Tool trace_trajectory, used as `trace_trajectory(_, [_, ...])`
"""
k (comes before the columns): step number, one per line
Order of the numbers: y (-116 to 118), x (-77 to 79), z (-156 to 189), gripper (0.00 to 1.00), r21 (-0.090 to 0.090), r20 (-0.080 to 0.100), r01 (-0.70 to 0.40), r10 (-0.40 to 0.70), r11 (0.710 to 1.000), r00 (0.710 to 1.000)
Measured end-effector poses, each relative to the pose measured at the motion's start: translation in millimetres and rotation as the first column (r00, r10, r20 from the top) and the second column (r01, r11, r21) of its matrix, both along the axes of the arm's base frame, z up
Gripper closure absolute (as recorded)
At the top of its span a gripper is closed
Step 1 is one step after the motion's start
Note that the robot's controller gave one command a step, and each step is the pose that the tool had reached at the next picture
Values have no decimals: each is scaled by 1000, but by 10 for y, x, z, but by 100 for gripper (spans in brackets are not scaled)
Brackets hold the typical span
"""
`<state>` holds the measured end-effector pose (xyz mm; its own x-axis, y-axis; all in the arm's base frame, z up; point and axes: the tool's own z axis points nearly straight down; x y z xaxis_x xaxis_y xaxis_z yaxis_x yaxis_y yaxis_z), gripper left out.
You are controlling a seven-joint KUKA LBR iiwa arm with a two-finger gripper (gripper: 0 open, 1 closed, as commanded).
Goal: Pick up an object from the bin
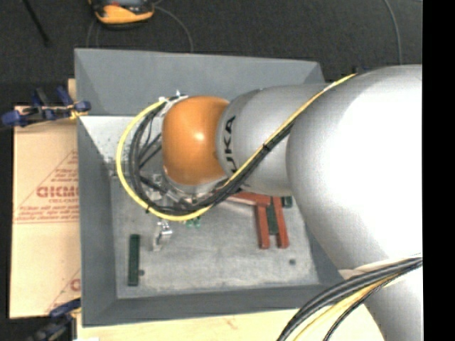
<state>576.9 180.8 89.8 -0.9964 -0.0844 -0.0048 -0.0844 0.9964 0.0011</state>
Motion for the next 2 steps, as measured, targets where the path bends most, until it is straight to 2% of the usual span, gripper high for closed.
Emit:
trace_trajectory(1, [118, -403, -85, 0, -1, -2, -264, 264, 965, 965])
trace_trajectory(2, [252, 12, -135, 0, -1, -3, -362, 362, 932, 932])
